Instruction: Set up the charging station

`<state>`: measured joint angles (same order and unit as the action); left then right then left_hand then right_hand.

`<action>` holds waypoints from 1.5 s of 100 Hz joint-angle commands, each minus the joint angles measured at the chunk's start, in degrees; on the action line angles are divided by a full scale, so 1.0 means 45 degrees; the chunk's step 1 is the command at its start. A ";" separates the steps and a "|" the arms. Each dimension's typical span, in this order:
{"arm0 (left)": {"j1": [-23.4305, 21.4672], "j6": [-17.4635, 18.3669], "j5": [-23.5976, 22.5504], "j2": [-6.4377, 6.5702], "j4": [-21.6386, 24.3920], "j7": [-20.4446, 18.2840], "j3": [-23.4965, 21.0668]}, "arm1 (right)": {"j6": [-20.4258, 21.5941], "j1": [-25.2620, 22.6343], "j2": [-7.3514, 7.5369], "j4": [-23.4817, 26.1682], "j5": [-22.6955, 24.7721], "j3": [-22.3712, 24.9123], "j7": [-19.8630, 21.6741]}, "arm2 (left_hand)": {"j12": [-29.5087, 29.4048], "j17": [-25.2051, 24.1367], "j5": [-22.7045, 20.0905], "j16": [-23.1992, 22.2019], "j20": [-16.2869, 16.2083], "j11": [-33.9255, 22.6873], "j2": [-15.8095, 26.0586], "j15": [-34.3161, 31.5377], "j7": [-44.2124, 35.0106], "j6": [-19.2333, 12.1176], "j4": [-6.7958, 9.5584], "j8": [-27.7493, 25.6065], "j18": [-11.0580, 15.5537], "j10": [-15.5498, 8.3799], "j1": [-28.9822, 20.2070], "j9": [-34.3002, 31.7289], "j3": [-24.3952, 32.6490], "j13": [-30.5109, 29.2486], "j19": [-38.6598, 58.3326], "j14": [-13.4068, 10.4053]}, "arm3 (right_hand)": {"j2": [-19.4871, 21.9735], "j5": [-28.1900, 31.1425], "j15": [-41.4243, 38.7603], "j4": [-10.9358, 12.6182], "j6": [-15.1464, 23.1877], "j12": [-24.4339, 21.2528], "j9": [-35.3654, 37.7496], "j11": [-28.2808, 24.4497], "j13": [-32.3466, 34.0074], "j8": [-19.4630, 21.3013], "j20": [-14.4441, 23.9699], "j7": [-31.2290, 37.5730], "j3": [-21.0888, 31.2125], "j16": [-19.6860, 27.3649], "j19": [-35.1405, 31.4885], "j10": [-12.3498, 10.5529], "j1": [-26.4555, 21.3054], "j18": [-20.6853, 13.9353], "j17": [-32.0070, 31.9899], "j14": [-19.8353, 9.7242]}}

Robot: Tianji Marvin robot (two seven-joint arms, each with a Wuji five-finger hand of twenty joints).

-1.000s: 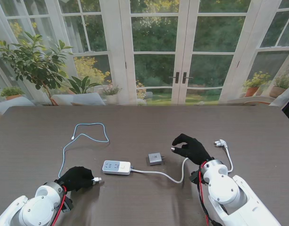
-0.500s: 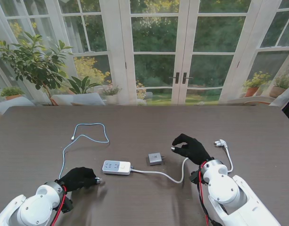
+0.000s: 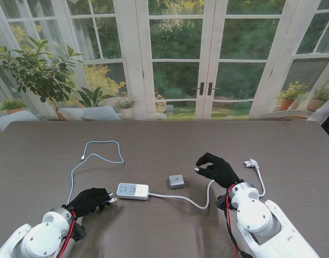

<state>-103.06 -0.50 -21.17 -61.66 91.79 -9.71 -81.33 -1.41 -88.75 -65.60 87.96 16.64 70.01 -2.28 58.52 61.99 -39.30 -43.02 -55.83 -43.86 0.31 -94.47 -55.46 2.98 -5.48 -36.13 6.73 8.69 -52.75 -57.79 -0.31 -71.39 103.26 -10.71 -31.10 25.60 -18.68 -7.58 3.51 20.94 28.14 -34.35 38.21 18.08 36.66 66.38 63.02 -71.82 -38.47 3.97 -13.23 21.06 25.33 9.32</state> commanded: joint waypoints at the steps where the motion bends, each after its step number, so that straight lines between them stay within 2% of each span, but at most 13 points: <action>1: -0.0014 0.0132 -0.0120 -0.0049 -0.0023 -0.0531 -0.0027 | -0.0011 -0.0041 -0.0059 0.0011 0.0001 -0.0037 0.0168 | 0.0510 0.0720 0.0078 -0.0001 -0.0227 -0.0617 0.0421 -0.1462 -0.0605 -0.0473 0.0093 -0.0132 0.1142 -0.0109 -0.0853 -0.0598 -0.0433 -0.0383 0.3715 -0.0692 | 0.0144 -0.0124 0.0286 0.0209 -0.0045 -0.0066 0.0323 0.0092 -0.0018 -0.0059 0.0161 -0.4341 -0.0169 1.1424 0.0442 -0.0005 0.0335 0.0207 0.0057 -0.0018; 17: 0.0000 0.0248 -0.0086 -0.0005 -0.0042 -0.0748 -0.0056 | -0.0010 -0.0039 -0.0060 0.0002 0.0004 -0.0044 0.0163 | 0.0913 0.0706 -0.0416 -0.0002 -0.0103 -0.1034 -0.0194 -0.1475 -0.0885 -0.0242 0.0111 0.0343 0.1002 -0.0279 -0.1420 -0.0771 -0.0468 -0.0384 0.3715 -0.0774 | 0.0143 -0.0148 0.0293 0.0205 -0.0057 -0.0069 0.0315 0.0097 -0.0031 -0.0063 0.0163 -0.4348 -0.0168 1.1426 0.0450 0.0014 0.0340 0.0213 0.0048 -0.0036; 29: -0.0002 0.0301 0.0058 0.0008 -0.0048 -0.0860 -0.0069 | -0.0004 -0.0037 -0.0060 -0.0004 0.0004 -0.0042 0.0164 | 0.0994 0.0679 -0.1052 0.0018 0.0018 -0.1052 -0.1098 -0.1474 -0.0720 -0.0055 0.0378 0.1042 0.0648 -0.0342 -0.1363 -0.0826 -0.0299 -0.0384 0.3715 -0.0585 | 0.0168 -0.0145 0.0290 0.0208 -0.0071 -0.0067 0.0317 0.0092 -0.0031 -0.0060 0.0167 -0.4337 -0.0176 1.1425 0.0451 0.0004 0.0344 0.0212 0.0049 -0.0019; 31: -0.0002 0.0311 0.0056 0.0007 -0.0052 -0.0858 -0.0070 | -0.0006 -0.0036 -0.0059 -0.0003 0.0006 -0.0041 0.0165 | 0.0978 0.0676 -0.0955 0.0053 0.0060 -0.1032 -0.2311 -0.1456 -0.1067 -0.0190 -0.0069 0.1367 0.0618 -0.0335 0.0485 -0.0811 0.2854 -0.0377 0.3715 -0.0500 | 0.0168 -0.0138 0.0286 0.0209 -0.0069 -0.0066 0.0323 0.0089 -0.0021 -0.0059 0.0167 -0.4334 -0.0175 1.1424 0.0452 0.0013 0.0341 0.0212 0.0049 -0.0018; 34: 0.0001 0.0331 0.0035 0.0005 -0.0064 -0.0834 -0.0068 | -0.0011 -0.0038 -0.0059 -0.0002 0.0007 -0.0038 0.0166 | 0.0937 0.0671 -0.0982 0.0066 0.0064 -0.1017 -0.3072 -0.1442 -0.1106 -0.0221 -0.0467 0.1198 0.0544 -0.0309 0.1757 -0.0848 0.4919 -0.0379 0.3715 -0.0380 | 0.0170 -0.0136 0.0291 0.0209 -0.0068 -0.0067 0.0318 0.0091 -0.0035 -0.0058 0.0168 -0.4332 -0.0177 1.1425 0.0452 0.0007 0.0342 0.0212 0.0049 -0.0026; 36: 0.0002 0.0339 0.0023 0.0009 -0.0065 -0.0841 -0.0073 | -0.0015 -0.0038 -0.0060 -0.0001 0.0006 -0.0036 0.0165 | 0.0907 0.0665 -0.1027 0.0066 0.0064 -0.0996 -0.3371 -0.1483 -0.1144 -0.0184 -0.0513 0.1131 0.0455 -0.0301 0.2330 -0.0855 0.5460 -0.0377 0.3715 -0.0024 | 0.0168 -0.0136 0.0292 0.0211 -0.0072 -0.0067 0.0317 0.0091 -0.0037 -0.0058 0.0167 -0.4332 -0.0174 1.1426 0.0457 0.0008 0.0335 0.0214 0.0038 -0.0019; 40: -0.0001 0.0358 0.0008 0.0025 -0.0059 -0.0907 -0.0093 | -0.0022 -0.0040 -0.0061 0.0001 0.0000 -0.0034 0.0165 | 0.0876 0.0655 -0.1075 0.0095 0.0106 -0.0961 -0.3970 -0.1502 -0.1151 -0.0063 -0.0603 0.0939 0.0314 -0.0302 0.3634 -0.0834 0.6957 -0.0376 0.3715 0.0064 | 0.0184 -0.0145 0.0298 0.0212 -0.0073 -0.0068 0.0313 0.0093 -0.0051 -0.0061 0.0166 -0.4337 -0.0175 1.1428 0.0463 0.0022 0.0333 0.0223 0.0030 -0.0026; 45: -0.0002 0.0371 -0.0013 0.0033 -0.0059 -0.0941 -0.0100 | -0.0030 -0.0042 -0.0061 0.0005 0.0007 -0.0032 0.0161 | 0.0866 0.0645 -0.1297 0.0104 0.0098 -0.0998 -0.4260 -0.1489 -0.1412 0.0015 -0.0682 0.0808 0.0157 -0.0259 0.3970 -0.0911 0.7577 -0.0374 0.3715 0.0112 | 0.0182 -0.0140 0.0295 0.0213 -0.0085 -0.0066 0.0323 0.0087 -0.0044 -0.0061 0.0167 -0.4337 -0.0174 1.1427 0.0463 0.0009 0.0331 0.0225 0.0034 -0.0017; 52: 0.0010 0.0407 -0.0003 0.0037 -0.0079 -0.0962 -0.0091 | -0.0042 -0.0039 -0.0068 0.0003 0.0020 -0.0035 0.0129 | 0.0856 0.0626 -0.1454 0.0103 0.0066 -0.1047 -0.4324 -0.1506 -0.1782 0.0059 -0.0842 0.0944 -0.0123 -0.0219 0.3331 -0.0999 0.7615 -0.0373 0.3715 0.0344 | 0.0199 -0.0144 0.0286 0.0215 -0.0096 -0.0065 0.0334 0.0083 -0.0021 -0.0062 0.0171 -0.4338 -0.0160 1.1424 0.0457 0.0015 0.0332 0.0212 0.0048 -0.0021; 62: 0.0041 0.0440 -0.0042 0.0026 -0.0132 -0.0890 -0.0047 | -0.0048 -0.0038 -0.0071 -0.0001 0.0015 -0.0034 0.0118 | 0.0823 0.0633 -0.1300 0.0091 0.0024 -0.1054 -0.4106 -0.1542 -0.1910 0.0300 -0.0907 0.1219 -0.0061 -0.0238 0.2552 -0.1106 0.7220 -0.0373 0.3715 0.0133 | 0.0217 -0.0145 0.0287 0.0214 -0.0085 -0.0068 0.0320 0.0088 -0.0031 -0.0060 0.0173 -0.4332 -0.0169 1.1425 0.0459 0.0016 0.0343 0.0218 0.0045 -0.0016; 83: 0.0103 0.0608 -0.0062 0.0044 -0.0232 -0.0920 0.0006 | -0.0035 -0.0035 -0.0073 -0.0012 0.0008 -0.0030 0.0113 | 0.0858 0.0624 -0.1422 0.0077 0.0011 -0.1133 -0.4500 -0.1603 -0.2097 0.0505 -0.0918 0.1234 -0.0140 -0.0222 0.2007 -0.1287 0.7421 -0.0376 0.3715 0.0167 | 0.0215 -0.0163 0.0289 0.0220 -0.0126 -0.0068 0.0309 0.0082 -0.0038 -0.0056 0.0177 -0.4320 -0.0165 1.1427 0.0461 0.0028 0.0323 0.0208 0.0044 -0.0016; 118: 0.0242 0.1194 -0.0169 0.0079 -0.0468 -0.0943 0.0043 | -0.0015 -0.0034 -0.0088 -0.0019 -0.0028 -0.0025 0.0064 | 0.1160 0.0537 -0.1864 0.0161 0.0186 -0.1523 -0.6616 -0.1780 -0.3517 0.0823 -0.2207 0.1344 -0.1278 0.0178 0.3360 -0.1797 1.1910 -0.0364 0.3715 0.0936 | 0.0236 -0.0166 0.0280 0.0221 -0.0130 -0.0071 0.0318 0.0075 -0.0039 -0.0058 0.0182 -0.4317 -0.0168 1.1427 0.0463 0.0038 0.0345 0.0214 0.0045 -0.0008; 150: 0.0293 0.1407 0.0416 0.0055 -0.0542 -0.1026 0.0089 | 0.0108 -0.0068 -0.0081 0.0058 0.0106 -0.0059 -0.0007 | 0.1476 0.0537 -0.1717 0.0191 0.0377 -0.1766 -0.6403 -0.1744 -0.4058 0.0885 -0.2532 0.0602 -0.1202 0.0110 0.3848 -0.1822 1.2508 -0.0366 0.3715 0.0739 | 0.0216 -0.0099 0.0278 0.0218 -0.0149 -0.0072 0.0394 0.0064 -0.0022 -0.0057 0.0179 -0.4304 -0.0159 1.1429 0.0485 0.0047 0.0328 0.0242 0.0007 -0.0004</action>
<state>-101.54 5.66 -20.11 -61.25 89.05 -12.55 -80.89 -1.34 -88.71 -65.73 87.80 16.54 70.01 -2.75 63.31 62.04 -46.73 -42.37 -54.89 -46.82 -28.01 -95.88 -69.70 7.16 -14.07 -30.73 0.10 7.89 -37.49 -61.29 53.21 -72.59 103.44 -7.20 -31.08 25.60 -18.68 -7.57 2.88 20.93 28.80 -34.21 38.23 18.08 36.72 66.38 63.01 -71.82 -37.81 4.25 -13.23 21.06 25.33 9.36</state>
